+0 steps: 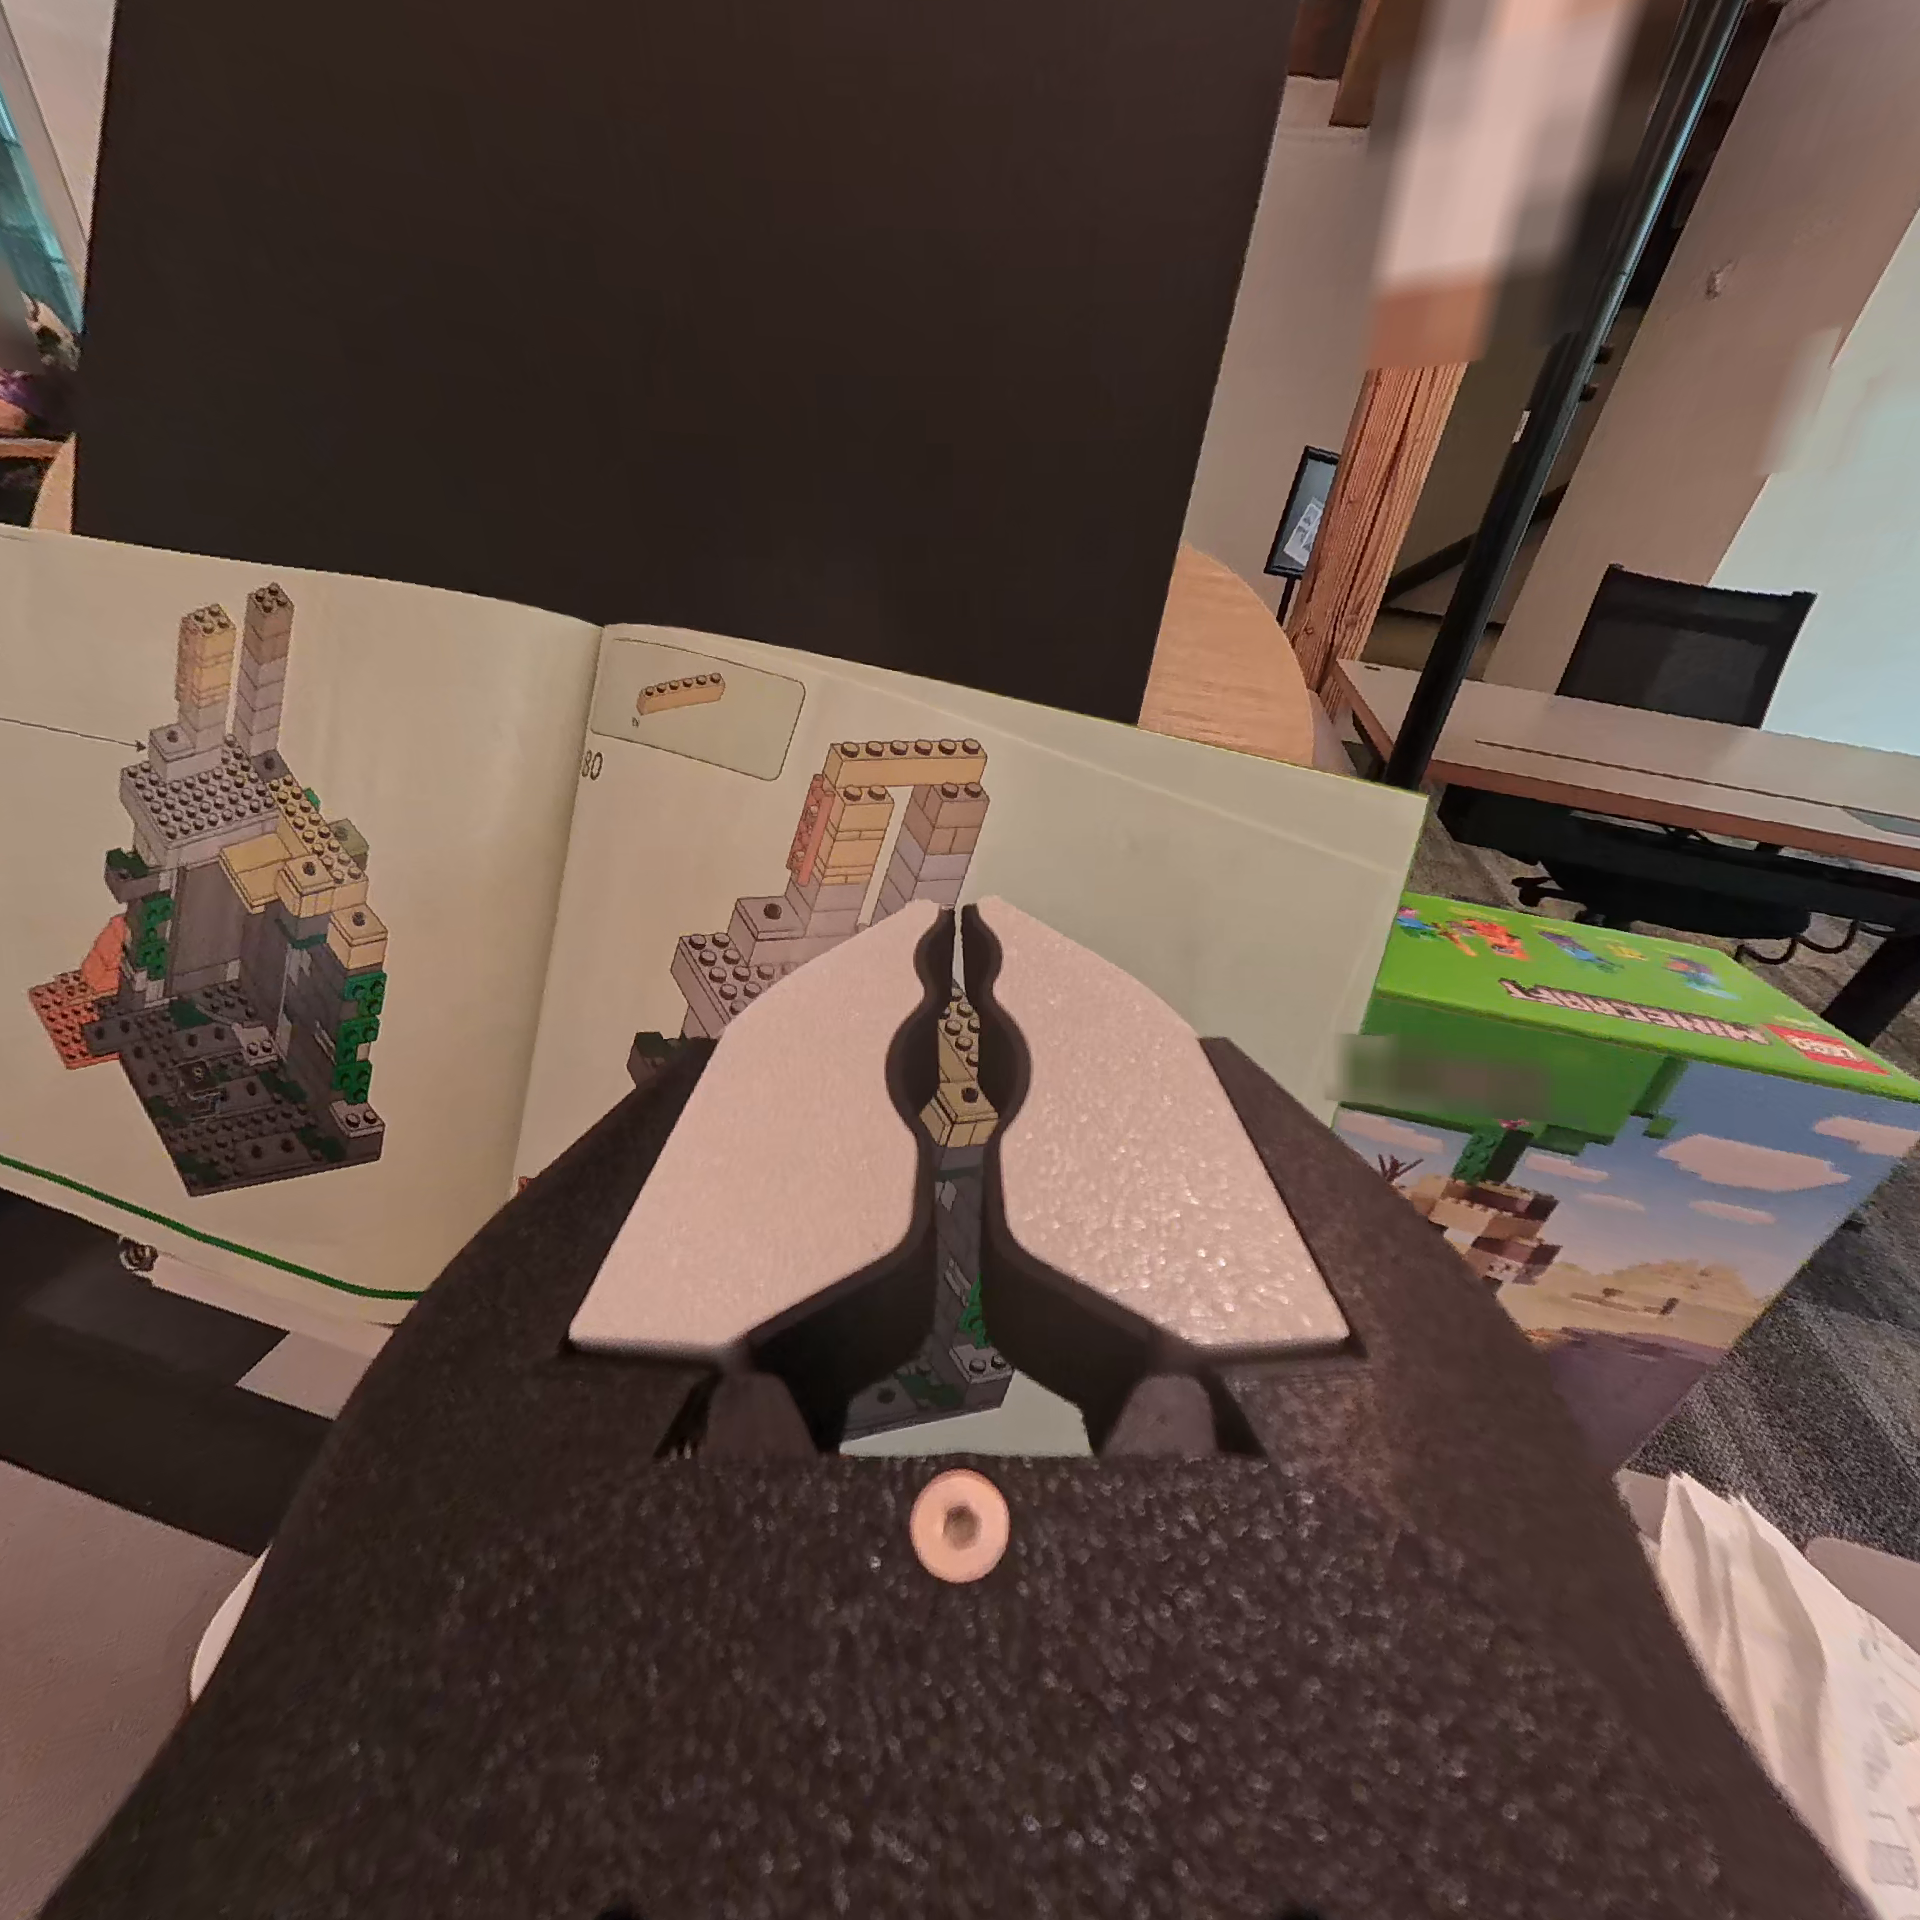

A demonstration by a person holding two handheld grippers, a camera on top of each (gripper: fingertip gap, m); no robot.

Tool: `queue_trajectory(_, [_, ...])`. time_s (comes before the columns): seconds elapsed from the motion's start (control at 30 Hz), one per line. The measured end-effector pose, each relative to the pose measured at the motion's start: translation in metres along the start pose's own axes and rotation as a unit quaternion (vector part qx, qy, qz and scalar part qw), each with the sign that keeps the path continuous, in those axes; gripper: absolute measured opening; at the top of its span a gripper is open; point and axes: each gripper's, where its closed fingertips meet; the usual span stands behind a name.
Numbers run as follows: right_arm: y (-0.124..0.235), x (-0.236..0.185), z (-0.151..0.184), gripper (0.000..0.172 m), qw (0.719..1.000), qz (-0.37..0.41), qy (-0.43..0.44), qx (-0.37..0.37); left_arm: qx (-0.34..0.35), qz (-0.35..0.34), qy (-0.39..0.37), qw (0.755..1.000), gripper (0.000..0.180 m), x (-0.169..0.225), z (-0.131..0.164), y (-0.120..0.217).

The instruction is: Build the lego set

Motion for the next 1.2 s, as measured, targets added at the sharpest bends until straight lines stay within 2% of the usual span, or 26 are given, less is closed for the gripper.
queue_trajectory(0.33, [0.003,-0.006,-0.005,0.001,1.000,-0.003,0.006,0.000,0.003,0.000,-0.002,1.000,0.000,0.001,-0.003,0.002])
queue_trajectory(0.5, [0.025,-0.015,-0.001,0.003,1.000,-0.020,0.008,0.005,0.000,0.007,-0.001,1.000,0.000,0.005,-0.004,0.002])
queue_trajectory(0.6, [0.053,-0.026,0.011,0.003,0.999,-0.033,0.004,0.003,-0.002,0.008,-0.006,1.000,0.000,0.008,-0.004,0.003])
queue_trajectory(0.73, [0.109,-0.045,0.033,0.007,0.998,-0.057,-0.003,0.016,-0.004,0.010,-0.009,1.000,0.000,0.012,-0.004,0.005])
queue_trajectory(0.97, [0.198,-0.060,0.113,0.007,0.997,-0.077,-0.026,0.000,0.009,0.020,-0.009,1.000,0.001,0.020,-0.020,0.016])
queue_trajectory(1.1, [0.230,-0.066,0.149,0.009,0.994,-0.097,-0.040,-0.023,-0.002,0.030,-0.020,0.999,0.006,0.014,-0.044,0.042])
queue_trajectory(1.2, [0.243,-0.073,0.162,0.009,0.989,-0.135,-0.036,-0.041,-0.040,0.019,-0.042,0.998,0.009,-0.011,-0.053,0.083])
Point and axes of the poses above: each gripper's, where its closed fingertips meet, y back along the fingers, z out of its underside, x = y × z across the jaws, and after that the axes turned 2 degrees about -y, right-handed
